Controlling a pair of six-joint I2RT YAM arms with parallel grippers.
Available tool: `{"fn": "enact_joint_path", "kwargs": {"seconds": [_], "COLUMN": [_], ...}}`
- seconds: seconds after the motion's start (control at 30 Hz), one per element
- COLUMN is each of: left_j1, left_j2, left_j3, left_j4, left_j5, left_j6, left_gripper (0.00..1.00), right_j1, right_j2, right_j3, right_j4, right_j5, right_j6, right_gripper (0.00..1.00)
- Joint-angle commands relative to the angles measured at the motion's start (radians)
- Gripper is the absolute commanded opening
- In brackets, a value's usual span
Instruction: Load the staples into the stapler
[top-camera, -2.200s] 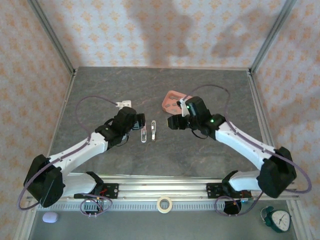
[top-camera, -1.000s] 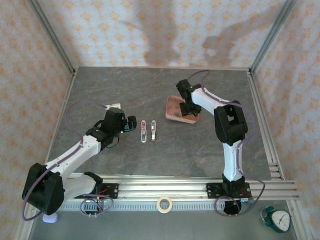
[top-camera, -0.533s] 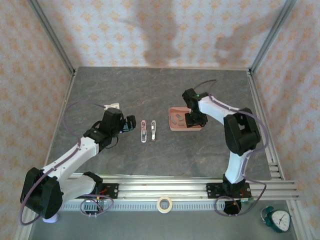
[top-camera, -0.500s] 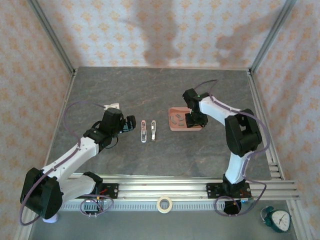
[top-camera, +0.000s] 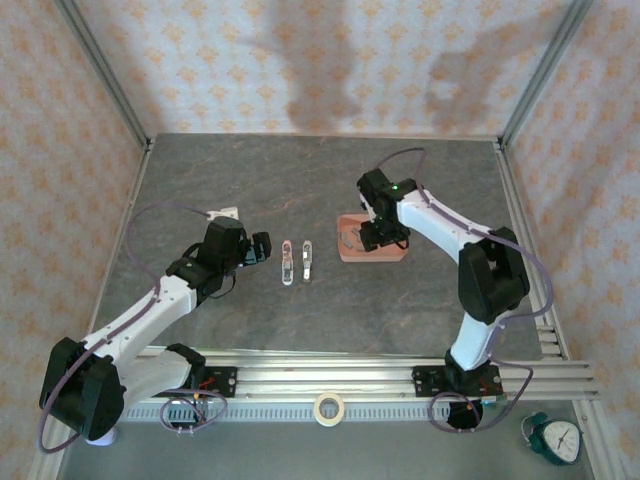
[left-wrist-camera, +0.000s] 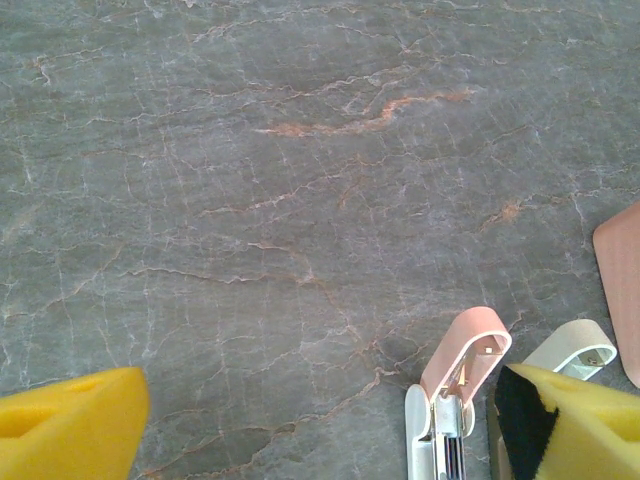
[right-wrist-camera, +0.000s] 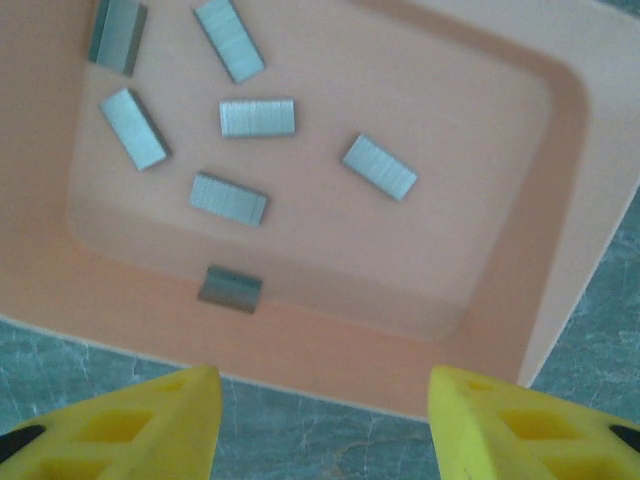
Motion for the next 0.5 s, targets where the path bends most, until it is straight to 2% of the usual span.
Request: {"fn": "enact_joint_path", "kwargs": {"seconds": [0.0, 0.3, 0.47], "left_j1": [0.011, 0.015, 0.026], "left_j2": [-0.013, -0.008, 0.073], "left_j3": [-0.015, -0.009, 0.017], "left_j4": [-0.012, 0.004, 0.027], "left_j5": [-0.011, 0.017, 0.086], "left_j6": [0.023, 0.059, 0.089], "left_gripper": [0.91, 0.90, 0.90], "right_j1": [0.000, -0.024, -0.044], "right_j2": [0.042, 0.132, 0.152], "right_j3": [0.042, 0.134, 0.147], "right_j4": [0.012, -0.024, -0.015], "right_j5": [0.033, 0.074, 0.032], "right_j6": [0.006, -0.041, -0.181], "right_gripper": [0.54, 0.51, 0.50]}}
